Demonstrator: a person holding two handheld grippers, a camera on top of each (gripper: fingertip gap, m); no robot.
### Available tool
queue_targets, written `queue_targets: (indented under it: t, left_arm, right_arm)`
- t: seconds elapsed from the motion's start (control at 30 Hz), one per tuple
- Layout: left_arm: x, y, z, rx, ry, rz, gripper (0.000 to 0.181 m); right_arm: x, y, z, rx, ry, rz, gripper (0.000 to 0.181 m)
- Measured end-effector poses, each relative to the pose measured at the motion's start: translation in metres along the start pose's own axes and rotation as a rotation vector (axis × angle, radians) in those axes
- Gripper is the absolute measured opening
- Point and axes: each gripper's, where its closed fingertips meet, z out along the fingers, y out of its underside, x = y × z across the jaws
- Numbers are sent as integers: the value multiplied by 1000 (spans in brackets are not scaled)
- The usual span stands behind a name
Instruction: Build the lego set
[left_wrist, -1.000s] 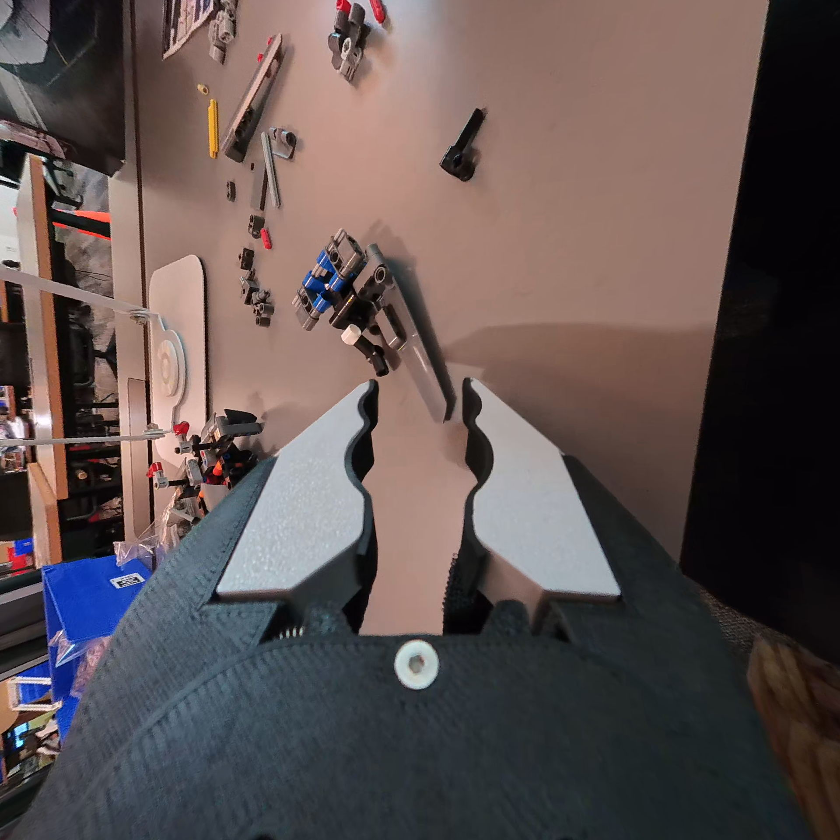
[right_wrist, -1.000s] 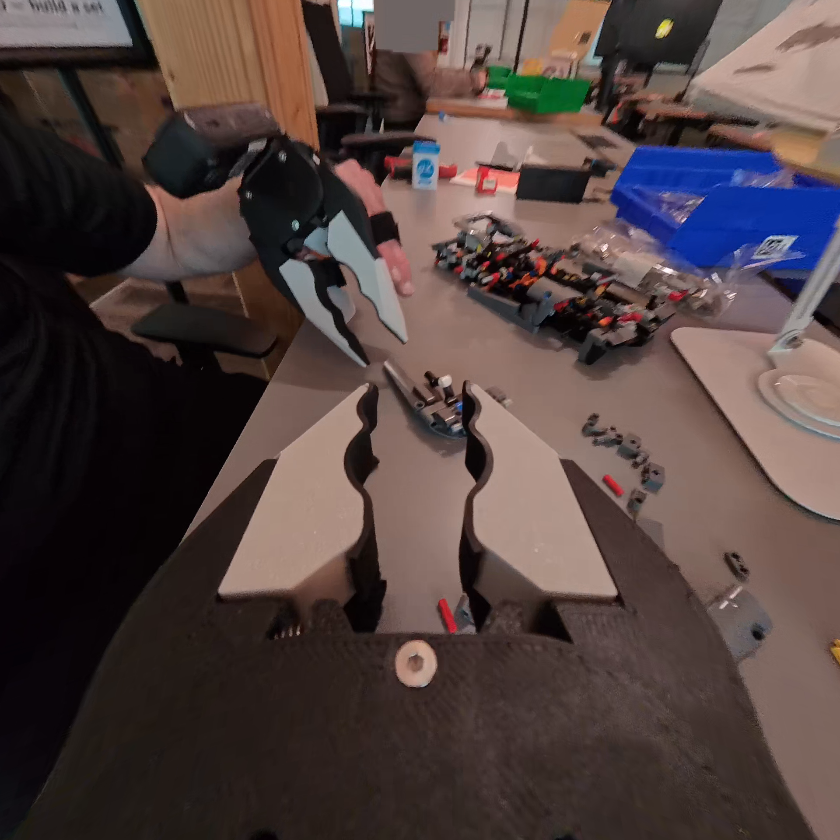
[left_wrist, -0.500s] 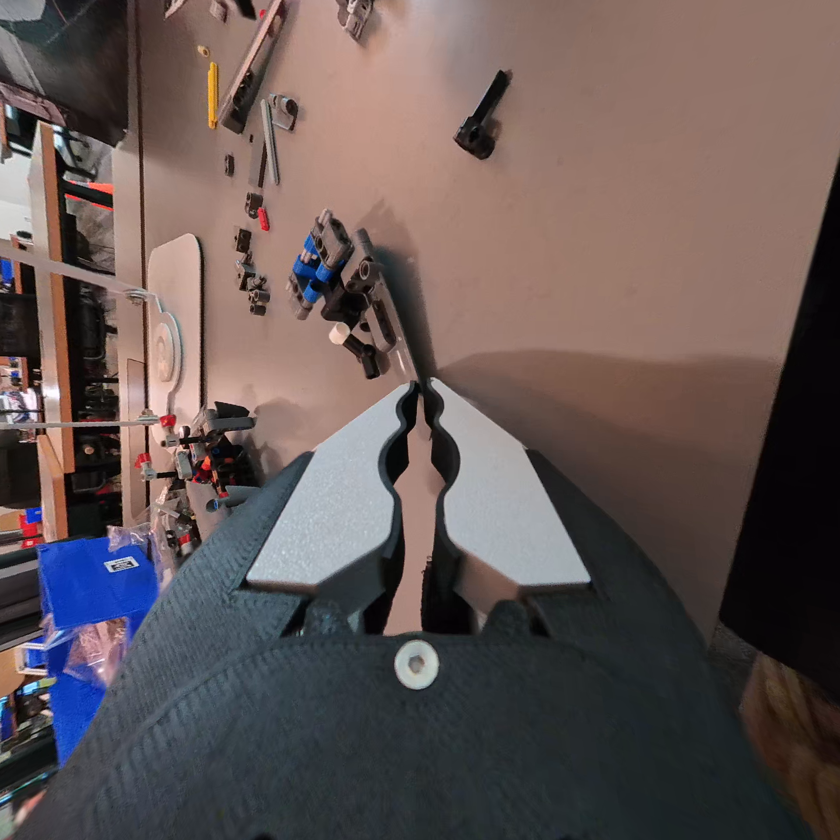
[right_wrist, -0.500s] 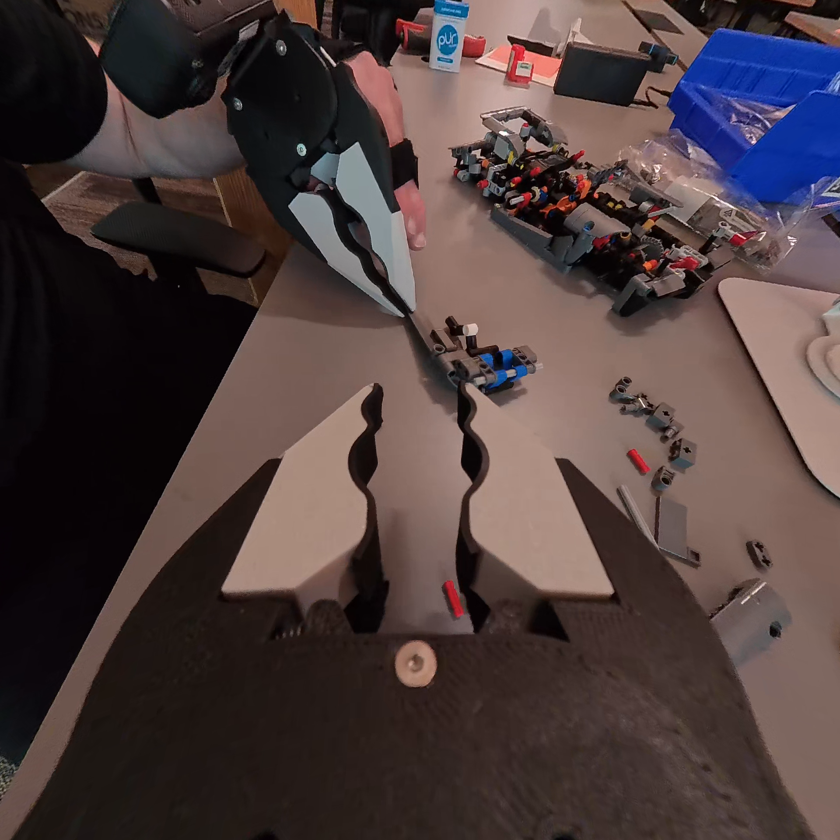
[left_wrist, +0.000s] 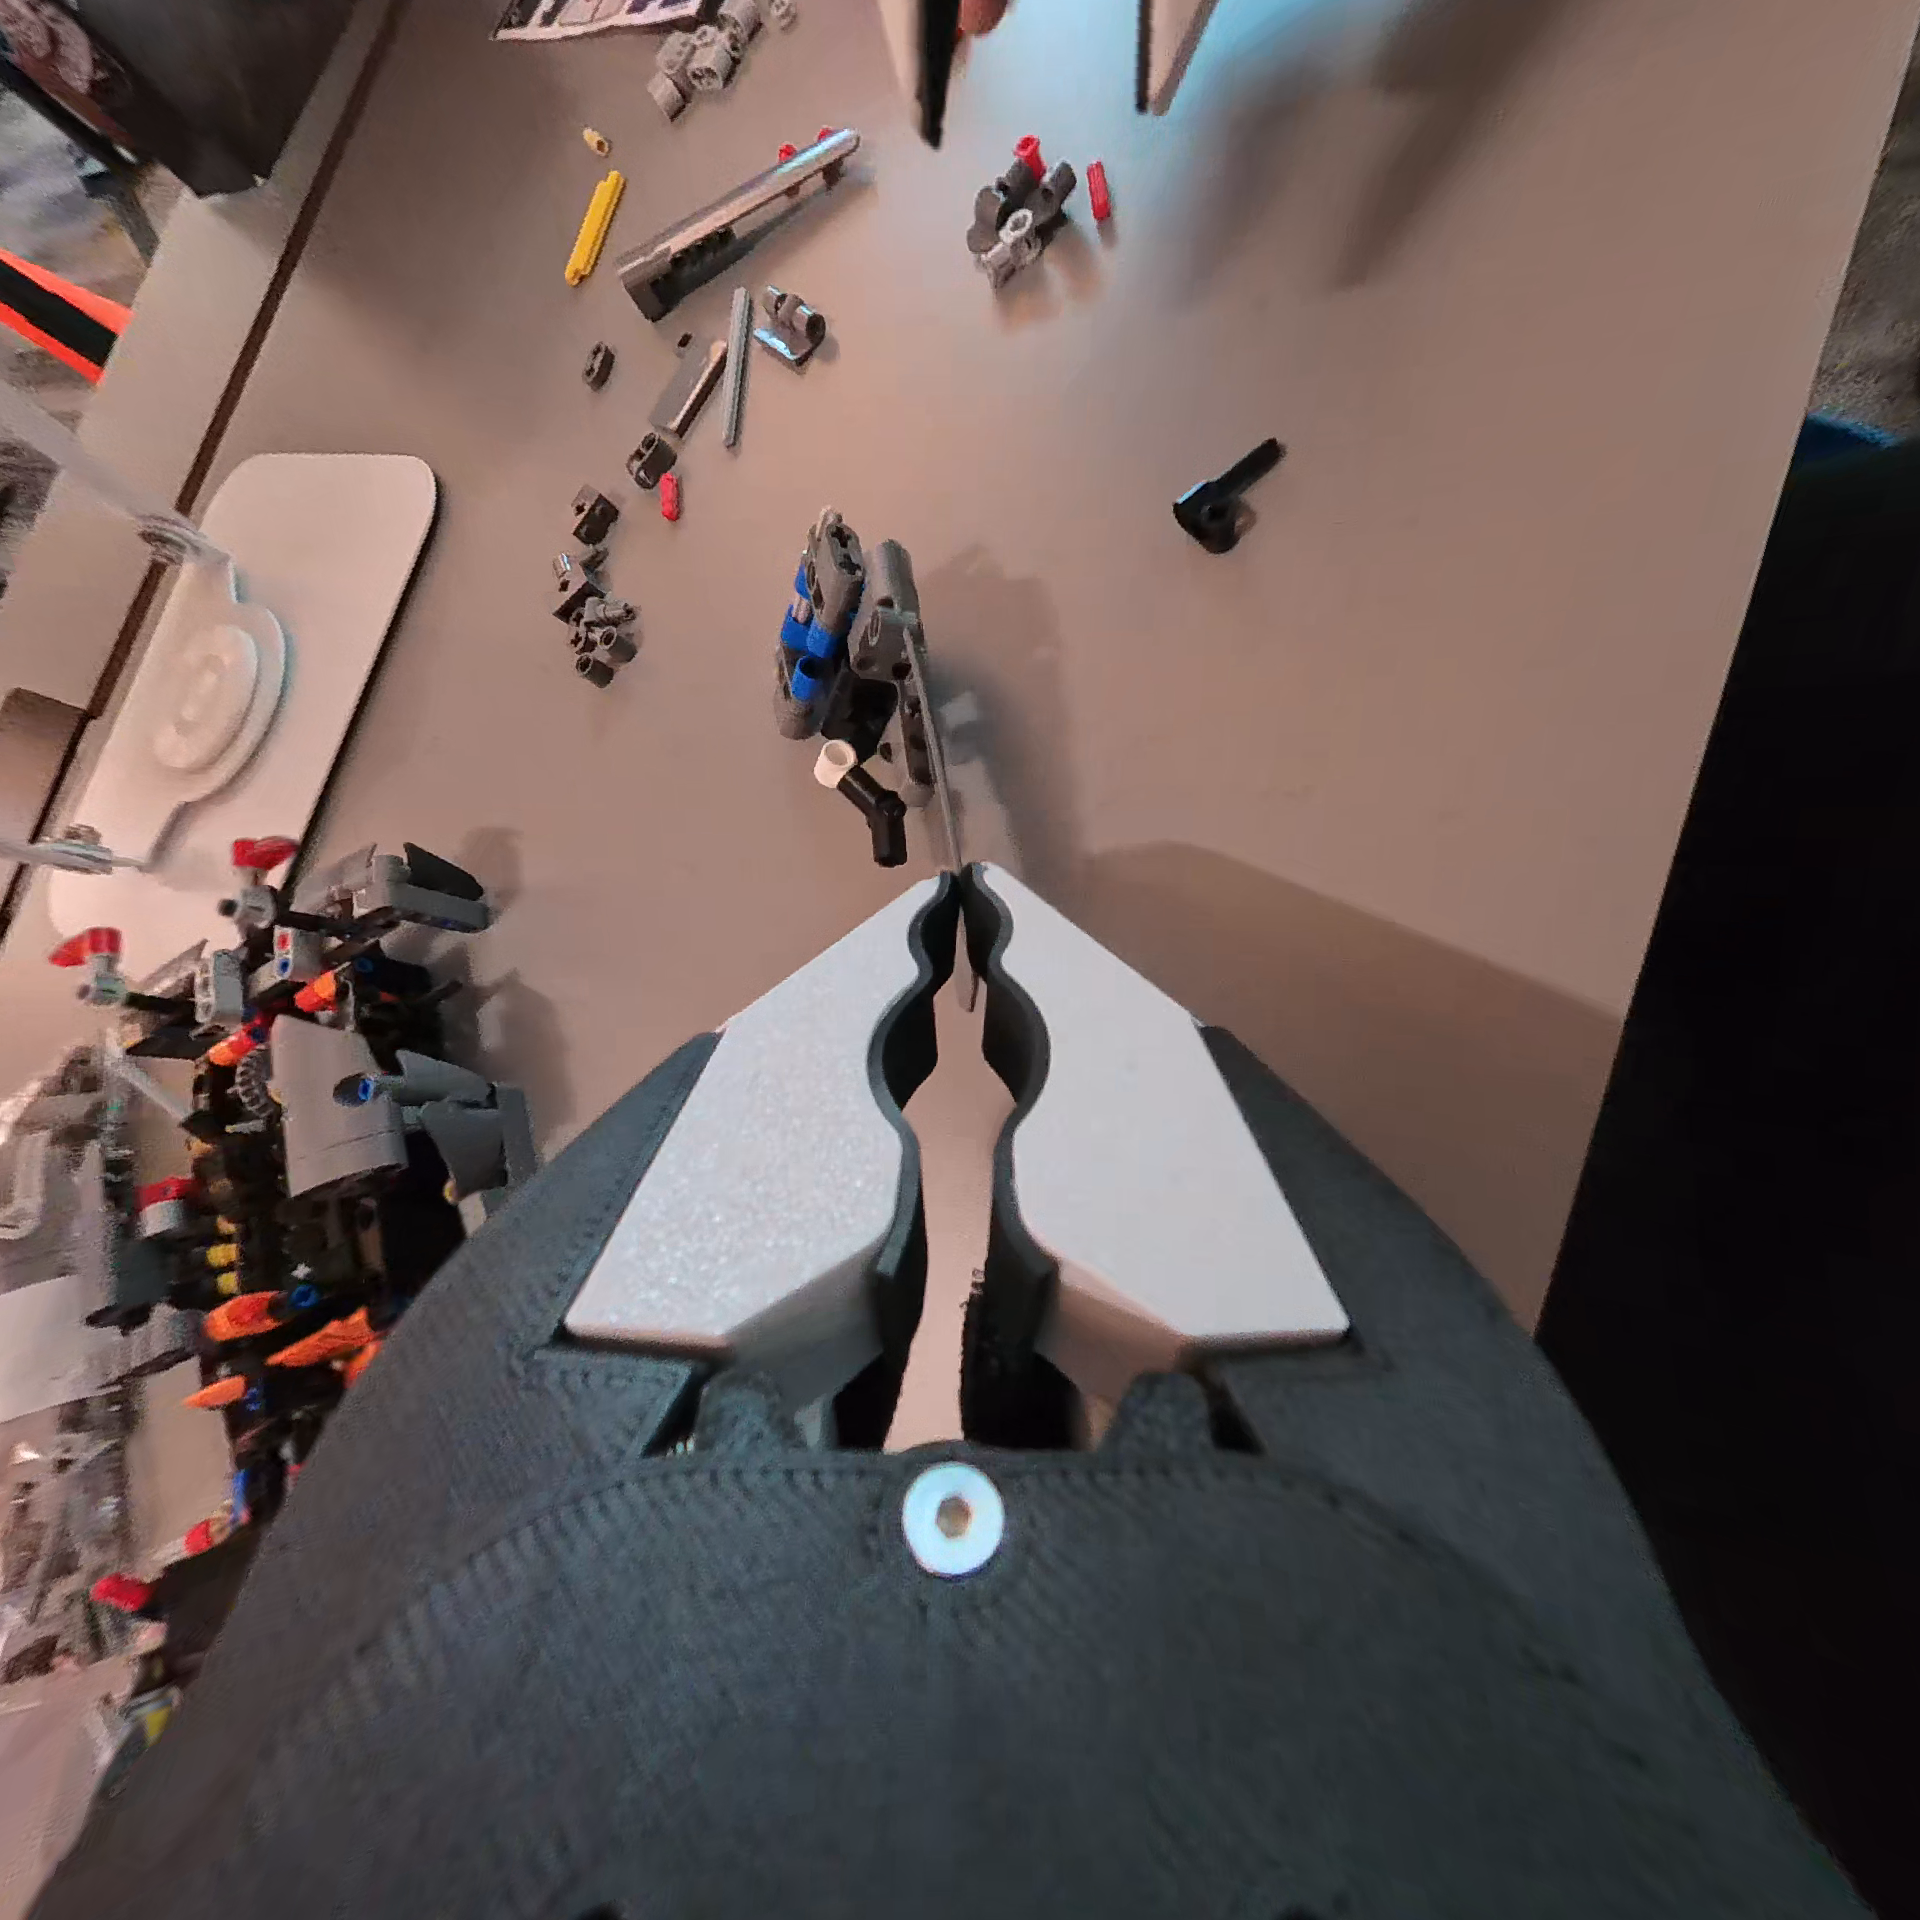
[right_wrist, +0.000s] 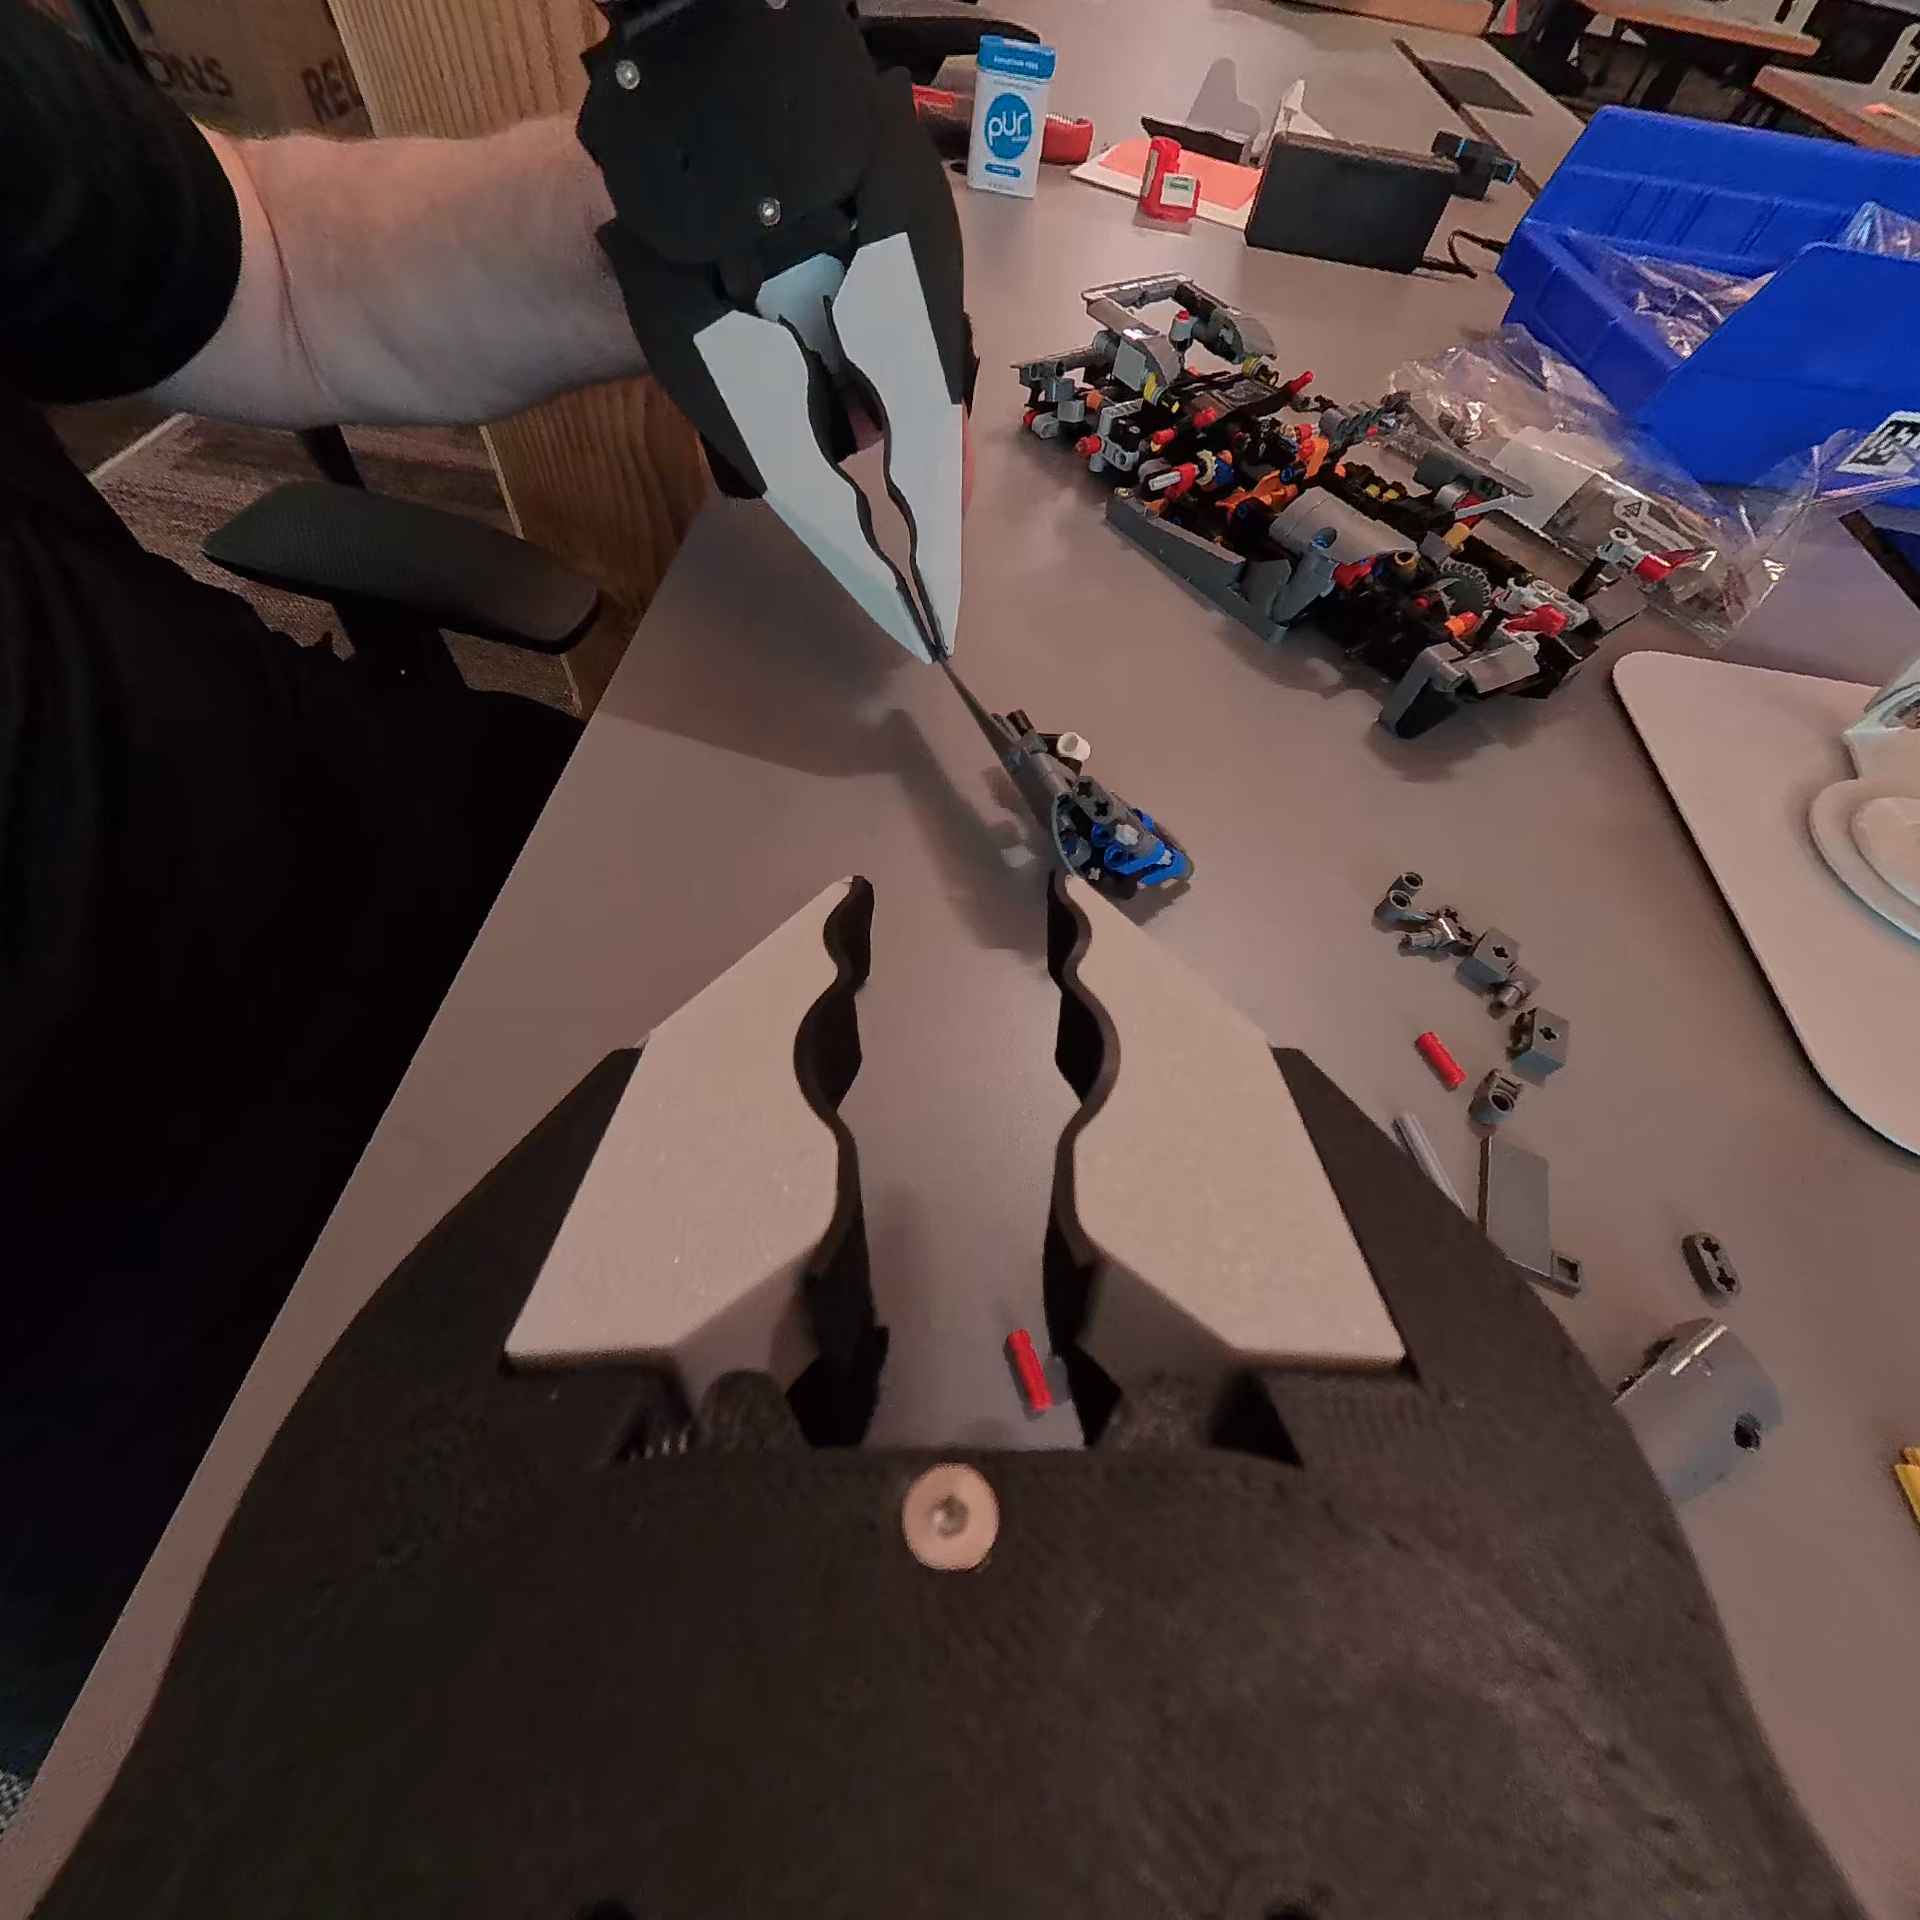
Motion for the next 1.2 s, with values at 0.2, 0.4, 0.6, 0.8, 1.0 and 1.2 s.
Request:
queue_targets:
  t: [0.2, 0.4, 0.6, 0.8, 1.0, 1.2]
  left_arm:
    - [-4, 1, -4, 38, 46, -106, 0]
    - [-7, 4, -5, 52, 73, -164, 0]
    - [-9, 7, -6, 60, 84, -196, 0]
    - [-13, 6, -9, 81, 108, -243, 0]
    - [-14, 6, -9, 81, 115, -252, 0]
    - [-16, 7, -8, 78, 119, -275, 0]
  right_arm:
    - [0, 0, 0, -1, 0, 3, 32]
    - [0, 0, 0, -1, 0, 2, 32]
    - [-1, 1, 1, -9, -8, -1, 32]
    - [-6, 3, 4, -26, -28, -12, 32]
    - [-8, 6, 6, -46, -36, -14, 32]
    - [-7, 6, 6, -44, -29, -16, 32]
